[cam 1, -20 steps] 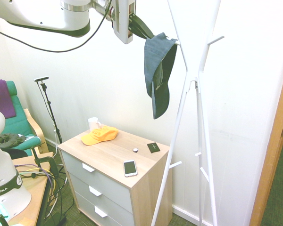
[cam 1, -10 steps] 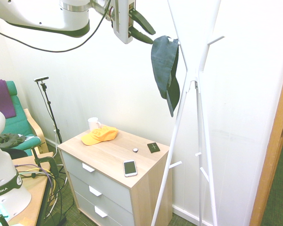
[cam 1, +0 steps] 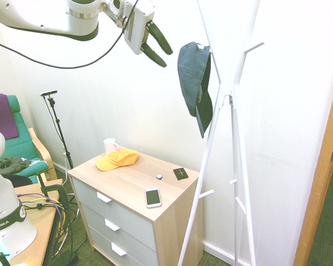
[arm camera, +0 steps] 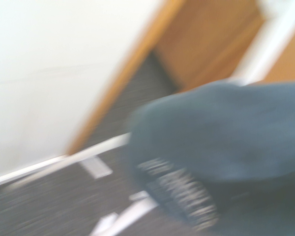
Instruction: Hang the cap
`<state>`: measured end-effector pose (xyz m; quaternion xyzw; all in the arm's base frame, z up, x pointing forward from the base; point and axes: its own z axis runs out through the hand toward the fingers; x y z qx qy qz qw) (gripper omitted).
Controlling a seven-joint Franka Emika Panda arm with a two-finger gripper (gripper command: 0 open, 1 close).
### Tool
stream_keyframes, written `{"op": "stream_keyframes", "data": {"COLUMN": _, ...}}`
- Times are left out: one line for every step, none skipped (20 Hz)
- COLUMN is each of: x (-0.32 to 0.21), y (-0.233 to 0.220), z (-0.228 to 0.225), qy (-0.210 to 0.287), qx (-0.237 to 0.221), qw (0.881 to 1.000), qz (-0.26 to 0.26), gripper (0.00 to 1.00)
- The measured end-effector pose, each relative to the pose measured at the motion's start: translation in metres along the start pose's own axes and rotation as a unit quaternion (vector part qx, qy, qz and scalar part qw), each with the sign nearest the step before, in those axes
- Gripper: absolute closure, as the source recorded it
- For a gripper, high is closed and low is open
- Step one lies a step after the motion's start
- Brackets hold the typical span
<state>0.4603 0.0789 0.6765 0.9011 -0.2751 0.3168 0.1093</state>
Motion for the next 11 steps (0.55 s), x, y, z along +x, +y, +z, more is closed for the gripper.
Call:
{"op": "stream_keyframes", "data": {"x": -0.011, "y": -0.004, "z": -0.006, "qy": -0.030, "qx": 0.015, "qw": 0.999, "qz": -0.002, "gripper": 0.00}}
{"op": "stream_keyframes", "data": {"x": -0.020, "y": -0.007, "z": -0.009, "qy": -0.058, "qx": 0.029, "qw": 0.998, "qz": -0.004, "gripper": 0.00}}
{"op": "stream_keyframes", "data": {"x": -0.025, "y": -0.009, "z": -0.009, "qy": -0.087, "qx": 0.041, "qw": 0.995, "qz": -0.005, "gripper": 0.00}}
{"op": "stream_keyframes", "data": {"x": -0.029, "y": -0.010, "z": -0.005, "qy": -0.116, "qx": 0.050, "qw": 0.992, "qz": -0.006, "gripper": 0.00}}
{"op": "stream_keyframes", "data": {"x": -0.033, "y": -0.012, "z": 0.001, "qy": -0.145, "qx": 0.057, "qw": 0.988, "qz": -0.006, "gripper": 0.00}}
{"op": "stream_keyframes", "data": {"x": -0.037, "y": -0.013, "z": 0.008, "qy": -0.175, "qx": 0.062, "qw": 0.983, "qz": -0.008, "gripper": 0.00}}
{"op": "stream_keyframes", "data": {"x": -0.041, "y": -0.015, "z": 0.014, "qy": -0.205, "qx": 0.066, "qw": 0.977, "qz": -0.011, "gripper": 0.00}}
{"op": "stream_keyframes", "data": {"x": -0.045, "y": -0.017, "z": 0.019, "qy": -0.231, "qx": 0.069, "qw": 0.970, "qz": -0.017, "gripper": 0.00}}
{"op": "stream_keyframes", "data": {"x": -0.046, "y": -0.020, "z": 0.021, "qy": -0.250, "qx": 0.072, "qw": 0.965, "qz": -0.022, "gripper": 0.00}}
{"op": "stream_keyframes", "data": {"x": -0.046, "y": -0.022, "z": 0.022, "qy": -0.257, "qx": 0.072, "qw": 0.963, "qz": -0.024, "gripper": 0.00}}
{"op": "stream_keyframes", "data": {"x": -0.046, "y": -0.023, "z": 0.023, "qy": -0.261, "qx": 0.071, "qw": 0.962, "qz": -0.026, "gripper": 0.00}}
